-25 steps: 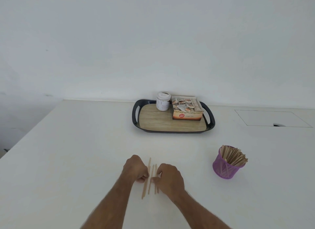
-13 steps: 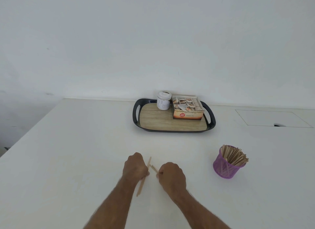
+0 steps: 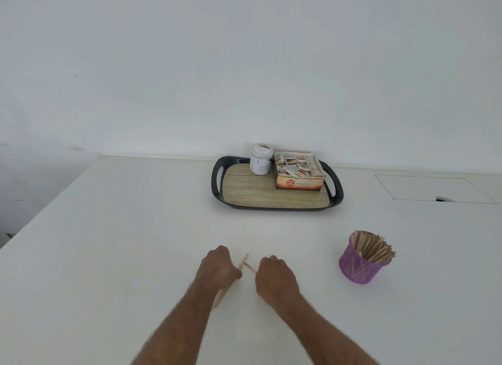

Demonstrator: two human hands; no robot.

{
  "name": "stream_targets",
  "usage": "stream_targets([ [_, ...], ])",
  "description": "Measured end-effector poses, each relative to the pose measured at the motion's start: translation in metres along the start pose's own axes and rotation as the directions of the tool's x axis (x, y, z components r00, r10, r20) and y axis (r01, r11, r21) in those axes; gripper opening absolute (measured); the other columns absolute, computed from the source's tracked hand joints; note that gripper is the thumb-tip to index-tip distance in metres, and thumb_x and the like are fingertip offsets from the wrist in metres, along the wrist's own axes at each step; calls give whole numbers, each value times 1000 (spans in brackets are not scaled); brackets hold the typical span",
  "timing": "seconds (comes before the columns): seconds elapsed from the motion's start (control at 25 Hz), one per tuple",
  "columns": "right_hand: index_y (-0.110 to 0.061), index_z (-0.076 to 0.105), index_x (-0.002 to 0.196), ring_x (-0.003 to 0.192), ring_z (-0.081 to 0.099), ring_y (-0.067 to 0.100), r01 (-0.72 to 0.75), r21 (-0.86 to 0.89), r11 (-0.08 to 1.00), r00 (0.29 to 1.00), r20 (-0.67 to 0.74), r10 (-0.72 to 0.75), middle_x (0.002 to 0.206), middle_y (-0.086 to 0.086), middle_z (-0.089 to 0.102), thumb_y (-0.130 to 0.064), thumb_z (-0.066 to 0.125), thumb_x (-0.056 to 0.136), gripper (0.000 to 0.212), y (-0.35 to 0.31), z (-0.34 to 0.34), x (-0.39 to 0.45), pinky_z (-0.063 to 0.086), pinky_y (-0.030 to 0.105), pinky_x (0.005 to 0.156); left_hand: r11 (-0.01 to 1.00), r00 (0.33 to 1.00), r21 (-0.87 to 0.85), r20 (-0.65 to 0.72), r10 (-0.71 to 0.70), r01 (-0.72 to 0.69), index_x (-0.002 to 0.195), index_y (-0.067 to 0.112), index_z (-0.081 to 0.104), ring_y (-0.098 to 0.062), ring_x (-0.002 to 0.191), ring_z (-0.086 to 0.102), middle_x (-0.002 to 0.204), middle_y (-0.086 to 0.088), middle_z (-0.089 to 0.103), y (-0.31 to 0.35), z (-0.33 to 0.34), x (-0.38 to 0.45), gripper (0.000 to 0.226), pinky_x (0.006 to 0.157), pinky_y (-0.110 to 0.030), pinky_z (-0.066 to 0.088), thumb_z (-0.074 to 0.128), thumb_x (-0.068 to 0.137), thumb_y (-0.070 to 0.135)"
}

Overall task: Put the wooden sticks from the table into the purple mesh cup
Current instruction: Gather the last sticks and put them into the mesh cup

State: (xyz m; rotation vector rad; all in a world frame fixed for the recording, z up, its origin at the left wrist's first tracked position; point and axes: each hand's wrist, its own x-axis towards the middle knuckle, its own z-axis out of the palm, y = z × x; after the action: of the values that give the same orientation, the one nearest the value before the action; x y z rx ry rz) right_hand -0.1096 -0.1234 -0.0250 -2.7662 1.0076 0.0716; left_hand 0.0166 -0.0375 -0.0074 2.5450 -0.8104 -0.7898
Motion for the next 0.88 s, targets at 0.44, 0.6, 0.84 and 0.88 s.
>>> stream_targets([
  [0.44,-13,43,81,104,61,27,-91,82,992,981,177,75,105,7,59,-22,48,88,13,9,-8,5,41,30,73,943,992,313,-5,124,-116,85,17,49,-25,93,64,94,-3,64,9,13,-3,10,70,-28,43,58,82,22],
  [0.6,-13,44,82,101,62,26,-104,88,991,977,196,86,98,6,58,-24,49,86,13,8,-10,2,41,30,71,926,989,349,13,147,-142,88,16,49,-26,95,62,107,-6,67,8,15,-3,9,71,-28,41,55,85,22],
  [0.84,-15,39,91,107,59,25,-56,42,998,986,158,49,113,8,58,-13,45,88,7,5,-6,-1,47,32,80,955,989,260,27,143,-145,78,15,48,-23,81,57,85,-1,56,5,10,-5,12,69,-28,44,56,83,21],
  [0.88,-15,41,93,108,59,25,-57,36,998,986,161,50,115,9,58,-13,45,88,7,5,-7,-1,46,32,81,958,989,246,32,144,-148,74,15,45,-22,79,55,82,-1,54,4,9,-5,15,68,-28,44,56,83,21],
])
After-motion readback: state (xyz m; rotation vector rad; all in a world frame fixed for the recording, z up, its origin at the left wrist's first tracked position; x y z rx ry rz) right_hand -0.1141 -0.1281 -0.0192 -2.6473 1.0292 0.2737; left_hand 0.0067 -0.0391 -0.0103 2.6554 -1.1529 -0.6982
